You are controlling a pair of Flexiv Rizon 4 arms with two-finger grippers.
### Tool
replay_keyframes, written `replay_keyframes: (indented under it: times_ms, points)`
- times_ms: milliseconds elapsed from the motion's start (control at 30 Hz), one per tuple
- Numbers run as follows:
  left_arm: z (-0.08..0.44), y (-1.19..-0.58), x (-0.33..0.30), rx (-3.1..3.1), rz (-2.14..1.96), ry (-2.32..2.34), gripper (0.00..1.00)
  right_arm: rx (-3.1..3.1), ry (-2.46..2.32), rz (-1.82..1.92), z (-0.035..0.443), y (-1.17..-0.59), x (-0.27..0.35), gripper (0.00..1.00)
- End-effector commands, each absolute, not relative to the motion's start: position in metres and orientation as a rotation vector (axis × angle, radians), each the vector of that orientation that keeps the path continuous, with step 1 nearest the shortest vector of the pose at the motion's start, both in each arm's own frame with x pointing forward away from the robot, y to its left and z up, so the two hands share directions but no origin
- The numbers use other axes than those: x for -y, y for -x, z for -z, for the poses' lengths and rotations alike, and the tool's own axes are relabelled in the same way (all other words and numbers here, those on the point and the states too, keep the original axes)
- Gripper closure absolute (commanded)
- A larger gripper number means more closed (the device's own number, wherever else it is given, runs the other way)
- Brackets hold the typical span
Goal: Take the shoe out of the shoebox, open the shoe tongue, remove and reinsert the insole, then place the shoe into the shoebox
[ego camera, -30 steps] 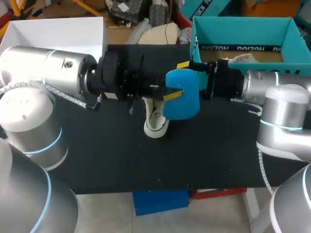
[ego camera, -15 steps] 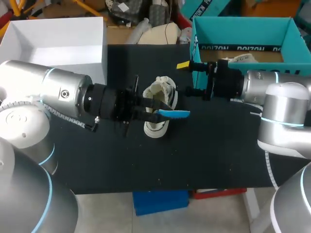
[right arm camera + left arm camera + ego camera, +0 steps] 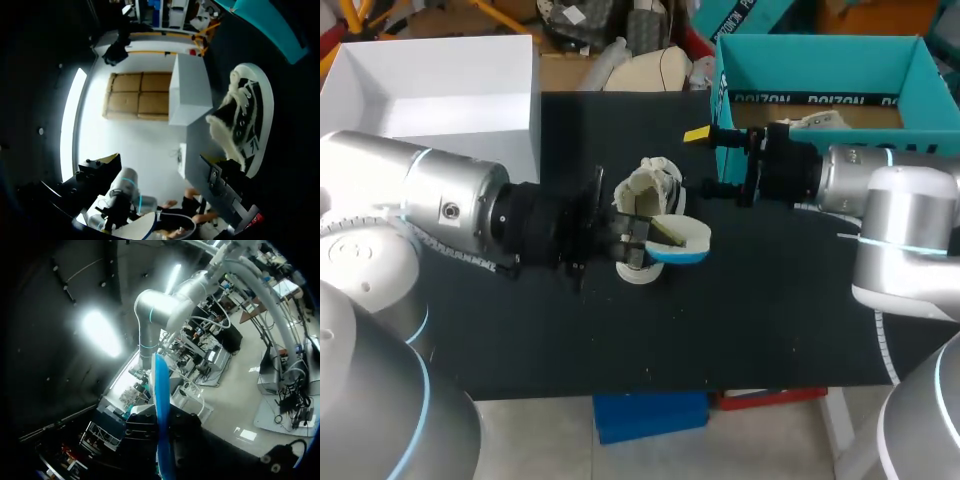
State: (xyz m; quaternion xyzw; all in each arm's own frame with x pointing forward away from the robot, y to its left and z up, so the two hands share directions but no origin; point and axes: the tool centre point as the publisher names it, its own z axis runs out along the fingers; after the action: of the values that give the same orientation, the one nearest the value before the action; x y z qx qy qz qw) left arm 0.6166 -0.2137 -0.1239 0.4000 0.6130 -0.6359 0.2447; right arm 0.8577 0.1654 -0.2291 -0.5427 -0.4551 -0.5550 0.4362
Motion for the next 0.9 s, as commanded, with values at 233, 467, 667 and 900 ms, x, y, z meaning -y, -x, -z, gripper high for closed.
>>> replay_keyframes:
  times_ms: [233,467,667,900]
  points:
    - [0.2,-0.64,0.18,-1.371,1.31,-1.256,1.0,1.132,1.354,1.383,0.229,-0.857,-0.167,0.0]
    - [0.228,-0.661,0.175,-1.385,1.184,-1.295,1.0,1.132,1.354,1.383,0.229,-0.857,-0.167,0.0]
    - [0.228,-0.661,0.175,-1.385,1.184,-1.295,1.0,1.132,1.354,1.383,0.229,-0.857,-0.167,0.0]
    - [0.228,-0.661,0.175,-1.385,1.184,-1.295,1.0,1.132,1.354,1.383,0.229,-0.857,-0.167,0.0]
